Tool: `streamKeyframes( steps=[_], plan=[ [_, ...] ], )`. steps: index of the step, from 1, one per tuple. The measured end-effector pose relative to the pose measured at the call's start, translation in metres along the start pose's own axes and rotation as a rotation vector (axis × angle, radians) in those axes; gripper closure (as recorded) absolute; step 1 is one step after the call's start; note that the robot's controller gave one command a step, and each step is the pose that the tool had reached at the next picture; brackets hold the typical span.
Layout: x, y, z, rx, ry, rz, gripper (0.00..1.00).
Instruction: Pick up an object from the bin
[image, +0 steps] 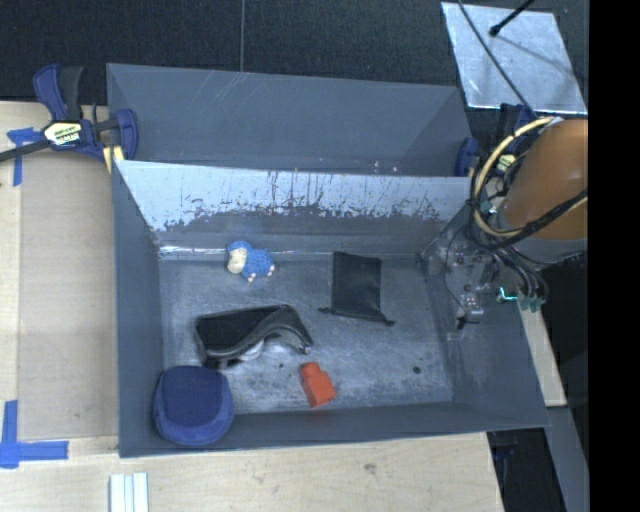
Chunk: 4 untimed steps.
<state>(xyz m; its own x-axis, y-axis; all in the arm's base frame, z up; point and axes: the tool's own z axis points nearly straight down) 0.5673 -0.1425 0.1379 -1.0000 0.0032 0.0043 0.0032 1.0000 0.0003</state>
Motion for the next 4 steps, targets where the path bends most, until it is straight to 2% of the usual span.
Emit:
streamKeyframes(
  steps=[1, 2, 3, 4],
  plan=[
    [-0.025, 0.070, 0.053, -0.003, -0.003, -0.026, 0.00],
    [-0.038, 0.111, 0.068, -0.001, -0.010, -0.077, 0.00],
    [-0.039, 0.108, 0.067, 0.001, -0.012, -0.074, 1.00],
    [-0.023, 0.120, -0.103, 0.002, -0.017, -0.124, 1.00]
  ],
)
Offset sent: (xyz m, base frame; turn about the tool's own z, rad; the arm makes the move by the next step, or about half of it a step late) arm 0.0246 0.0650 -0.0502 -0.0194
